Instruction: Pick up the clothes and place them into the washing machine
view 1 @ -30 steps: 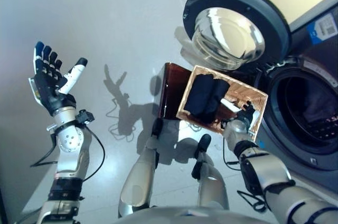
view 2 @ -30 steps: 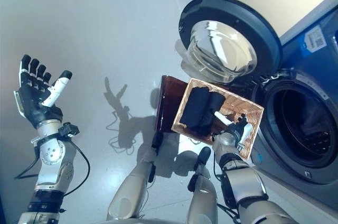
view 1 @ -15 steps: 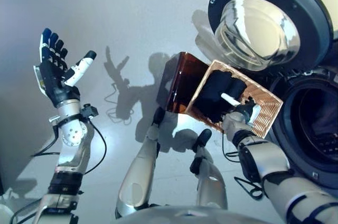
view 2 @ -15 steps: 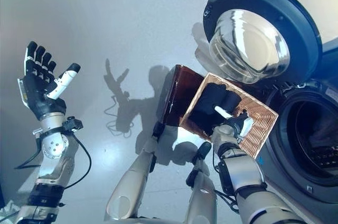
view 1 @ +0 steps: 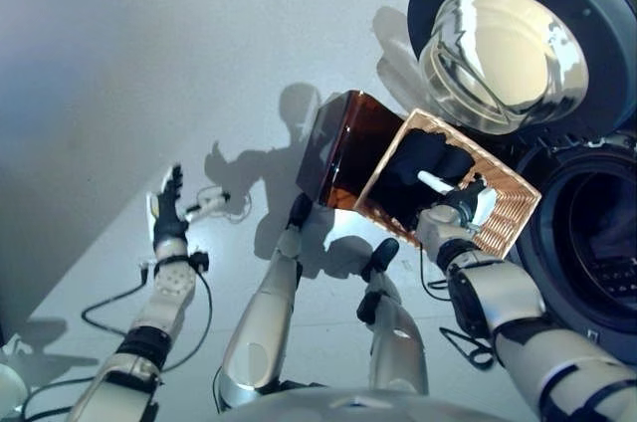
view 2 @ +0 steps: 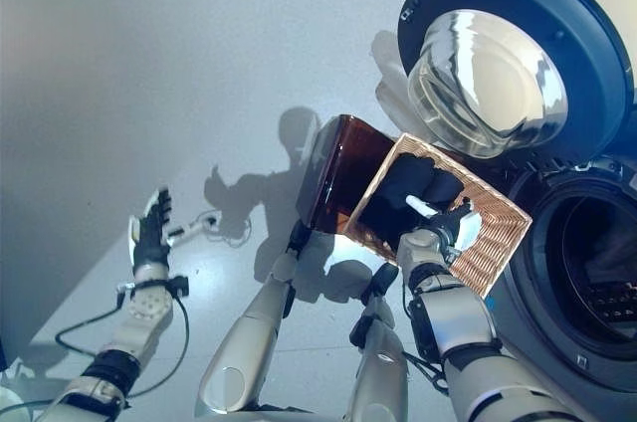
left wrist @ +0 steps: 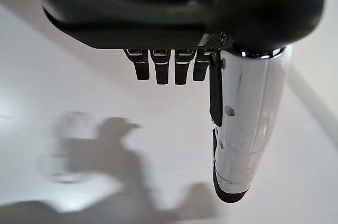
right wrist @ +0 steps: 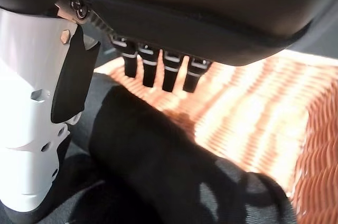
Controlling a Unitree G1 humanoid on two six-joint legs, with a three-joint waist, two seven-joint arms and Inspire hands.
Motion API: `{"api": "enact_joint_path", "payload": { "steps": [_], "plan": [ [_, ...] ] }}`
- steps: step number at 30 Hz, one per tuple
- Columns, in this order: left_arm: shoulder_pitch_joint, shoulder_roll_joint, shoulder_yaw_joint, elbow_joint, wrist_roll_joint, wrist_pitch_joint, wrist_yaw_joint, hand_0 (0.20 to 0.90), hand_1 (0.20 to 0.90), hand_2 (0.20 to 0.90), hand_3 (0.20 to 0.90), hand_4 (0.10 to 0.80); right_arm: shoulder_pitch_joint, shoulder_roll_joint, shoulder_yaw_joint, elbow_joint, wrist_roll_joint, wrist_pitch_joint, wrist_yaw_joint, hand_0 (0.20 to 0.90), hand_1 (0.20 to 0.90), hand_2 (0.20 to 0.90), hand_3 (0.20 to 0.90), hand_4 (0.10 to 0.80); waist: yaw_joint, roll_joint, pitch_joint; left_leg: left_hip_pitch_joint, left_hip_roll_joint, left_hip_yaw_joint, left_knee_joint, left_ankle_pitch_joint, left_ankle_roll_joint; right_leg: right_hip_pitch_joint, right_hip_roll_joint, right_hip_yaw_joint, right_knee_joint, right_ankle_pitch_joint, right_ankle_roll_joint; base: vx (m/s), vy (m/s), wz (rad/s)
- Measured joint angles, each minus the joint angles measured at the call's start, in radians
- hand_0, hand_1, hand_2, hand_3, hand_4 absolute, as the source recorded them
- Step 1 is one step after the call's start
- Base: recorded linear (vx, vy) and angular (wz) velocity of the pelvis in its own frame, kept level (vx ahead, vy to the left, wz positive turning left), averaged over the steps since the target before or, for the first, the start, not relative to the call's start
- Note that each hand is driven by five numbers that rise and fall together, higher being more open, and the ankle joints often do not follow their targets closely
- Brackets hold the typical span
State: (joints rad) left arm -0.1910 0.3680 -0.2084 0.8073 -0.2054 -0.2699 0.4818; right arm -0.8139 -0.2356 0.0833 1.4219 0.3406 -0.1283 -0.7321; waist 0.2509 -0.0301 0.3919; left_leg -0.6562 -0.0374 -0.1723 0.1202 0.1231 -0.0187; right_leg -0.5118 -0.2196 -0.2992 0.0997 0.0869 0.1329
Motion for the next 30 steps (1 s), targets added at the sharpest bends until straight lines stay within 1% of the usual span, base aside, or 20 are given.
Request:
{"api": "enact_joint_path", "payload": {
  "steps": [3, 5, 6, 7, 8, 9, 11, 13, 14, 15, 18, 19, 21, 25, 27, 30],
  "plan": [
    [-0.002, -0.046, -0.004, 0.101, 0.006, 0.002, 0.003, 0.900, 0.900, 0.900, 0.900, 0.800, 0.010, 0.001, 0.044, 0.011, -0.052, 0.003, -0.014, 0.900, 0.900, 0.900, 0.900, 0.800, 0.001, 0.001, 0.000, 0.001, -0.014, 0.000, 0.001, 0.009, -0.010, 0.009, -0.006, -0.010, 0.001, 0.000, 0.003, -0.022, 0.013, 0.12],
    [0.007, -0.059, -0.008, 0.105, 0.014, 0.002, 0.003, 0.900, 0.900, 0.900, 0.900, 0.800, 0.013, 0.001, 0.046, 0.010, -0.089, 0.020, -0.018, 0.812, 0.812, 0.812, 0.812, 0.737, 0.005, 0.001, -0.001, 0.000, -0.018, 0.000, 0.002, 0.008, -0.015, 0.013, -0.010, -0.016, 0.002, -0.001, 0.005, 0.061, -0.030, 0.14],
    [0.008, -0.060, -0.008, 0.101, 0.016, 0.001, 0.003, 0.900, 0.900, 0.900, 0.900, 0.800, 0.015, 0.001, 0.051, 0.007, -0.101, 0.022, -0.027, 0.760, 0.760, 0.760, 0.760, 0.700, 0.007, 0.001, -0.002, 0.001, -0.014, -0.001, 0.002, 0.005, -0.016, 0.015, -0.013, -0.017, 0.003, -0.003, 0.007, 0.101, -0.048, 0.10],
    [0.009, -0.058, -0.006, 0.093, 0.017, 0.000, 0.004, 0.900, 0.900, 0.900, 0.900, 0.800, 0.017, 0.000, 0.053, 0.007, -0.113, 0.022, -0.037, 0.631, 0.631, 0.631, 0.631, 0.608, 0.010, 0.000, -0.003, 0.000, -0.015, 0.000, 0.002, 0.005, -0.015, 0.015, -0.014, -0.014, 0.002, -0.003, 0.007, -0.012, 0.010, 0.06],
    [0.009, -0.056, -0.006, 0.084, 0.018, -0.001, 0.006, 0.900, 0.900, 0.900, 0.900, 0.800, 0.018, -0.002, 0.055, 0.007, -0.127, 0.024, -0.040, 0.576, 0.576, 0.576, 0.576, 0.569, 0.010, 0.001, -0.003, -0.002, -0.018, 0.000, 0.002, 0.005, -0.015, 0.014, -0.016, -0.015, 0.002, -0.003, 0.007, -0.013, 0.011, 0.03],
    [0.007, -0.054, -0.005, 0.077, 0.018, -0.002, 0.011, 0.900, 0.900, 0.900, 0.900, 0.800, 0.018, -0.003, 0.059, 0.007, -0.141, 0.026, -0.041, 0.562, 0.562, 0.562, 0.562, 0.559, 0.010, 0.002, -0.004, -0.005, -0.021, 0.000, 0.003, 0.005, -0.015, 0.012, -0.019, -0.015, 0.002, -0.003, 0.007, 0.000, 0.000, 0.00],
    [0.007, -0.054, -0.006, 0.045, 0.018, -0.006, 0.020, 0.900, 0.900, 0.900, 0.900, 0.800, 0.018, -0.014, 0.065, 0.008, -0.156, 0.042, -0.055, 0.466, 0.466, 0.466, 0.466, 0.490, 0.009, 0.006, -0.007, -0.014, -0.028, 0.000, 0.008, 0.005, -0.015, 0.008, -0.025, -0.016, 0.001, -0.002, 0.008, -0.018, 0.004, 0.06],
    [0.010, -0.051, -0.006, 0.007, 0.018, -0.020, 0.022, 0.900, 0.900, 0.900, 0.900, 0.800, 0.018, -0.029, 0.064, 0.008, -0.156, 0.044, -0.057, 0.422, 0.422, 0.422, 0.422, 0.459, 0.010, 0.007, -0.009, -0.025, -0.032, 0.000, 0.011, 0.005, -0.015, -0.002, -0.030, -0.016, 0.002, -0.002, 0.009, -0.008, 0.003, 0.06],
    [0.010, -0.045, -0.006, -0.025, 0.018, -0.024, 0.023, 0.900, 0.900, 0.900, 0.900, 0.800, 0.016, -0.039, 0.064, 0.008, -0.157, 0.045, -0.057, 0.340, 0.340, 0.340, 0.340, 0.400, 0.011, 0.009, -0.011, -0.034, -0.035, 0.000, 0.014, 0.005, -0.015, -0.007, -0.032, -0.016, 0.001, 0.001, 0.013, -0.008, 0.018, 0.05],
    [0.014, -0.037, -0.006, -0.070, 0.017, -0.025, 0.023, 0.900, 0.900, 0.900, 0.900, 0.800, 0.014, -0.048, 0.063, 0.007, -0.158, 0.049, -0.056, 0.200, 0.200, 0.200, 0.200, 0.300, 0.014, 0.010, -0.011, -0.038, -0.037, 0.000, 0.015, 0.005, -0.015, -0.012, -0.034, -0.016, 0.000, 0.002, 0.015, -0.016, 0.037, 0.03],
    [0.040, -0.028, -0.007, -0.161, 0.018, -0.039, 0.020, 0.900, 0.900, 0.900, 0.900, 0.800, 0.007, -0.059, 0.062, 0.013, -0.174, 0.065, -0.054, 0.200, 0.200, 0.200, 0.200, 0.300, 0.017, 0.020, -0.016, -0.039, -0.044, 0.003, 0.015, 0.005, -0.015, -0.014, -0.042, -0.013, 0.001, 0.002, 0.017, -0.006, 0.013, 0.01],
    [0.052, -0.022, -0.008, -0.191, 0.020, -0.057, 0.017, 0.900, 0.900, 0.900, 0.900, 0.800, 0.006, -0.060, 0.062, 0.020, -0.176, 0.066, -0.053, 0.200, 0.200, 0.200, 0.200, 0.300, 0.018, 0.028, -0.021, -0.040, -0.047, 0.005, 0.015, 0.005, -0.015, -0.016, -0.045, -0.010, 0.001, 0.002, 0.017, 0.000, 0.000, 0.00],
    [0.051, -0.011, -0.008, -0.195, 0.020, -0.065, 0.017, 0.900, 0.900, 0.900, 0.900, 0.800, 0.003, -0.057, 0.062, 0.027, -0.176, 0.070, -0.051, 0.200, 0.200, 0.200, 0.200, 0.300, 0.022, 0.046, -0.030, -0.042, -0.049, 0.007, 0.015, 0.005, -0.015, -0.018, -0.047, -0.008, 0.000, 0.003, 0.017, -0.019, 0.040, -0.01],
    [0.060, 0.002, -0.008, -0.186, 0.019, -0.064, 0.016, 0.900, 0.900, 0.900, 0.900, 0.800, 0.003, -0.063, 0.061, 0.031, -0.176, 0.080, -0.051, 0.200, 0.200, 0.200, 0.200, 0.300, 0.035, 0.064, -0.040, -0.042, -0.048, 0.015, 0.019, 0.004, -0.014, -0.021, -0.047, 0.002, 0.001, 0.003, 0.019, -0.019, 0.040, -0.05],
    [0.068, 0.003, -0.007, -0.185, 0.019, -0.063, 0.014, 0.900, 0.900, 0.900, 0.900, 0.800, 0.008, -0.064, 0.060, 0.029, -0.177, 0.082, -0.051, 0.200, 0.200, 0.200, 0.200, 0.300, 0.036, 0.066, -0.040, -0.039, -0.047, 0.022, 0.022, 0.002, -0.011, -0.022, -0.048, 0.010, 0.001, 0.006, 0.023, -0.024, 0.034, -0.09],
    [0.083, 0.002, -0.009, -0.176, 0.030, -0.062, 0.006, 0.900, 0.900, 0.900, 0.900, 0.800, 0.013, -0.064, 0.037, 0.027, -0.178, 0.085, -0.049, 0.200, 0.200, 0.200, 0.200, 0.300, 0.036, 0.068, -0.039, -0.035, -0.046, 0.045, 0.041, -0.008, 0.004, -0.021, -0.048, 0.030, 0.002, 0.010, 0.028, -0.031, 0.011, -0.17]
  ]
}}
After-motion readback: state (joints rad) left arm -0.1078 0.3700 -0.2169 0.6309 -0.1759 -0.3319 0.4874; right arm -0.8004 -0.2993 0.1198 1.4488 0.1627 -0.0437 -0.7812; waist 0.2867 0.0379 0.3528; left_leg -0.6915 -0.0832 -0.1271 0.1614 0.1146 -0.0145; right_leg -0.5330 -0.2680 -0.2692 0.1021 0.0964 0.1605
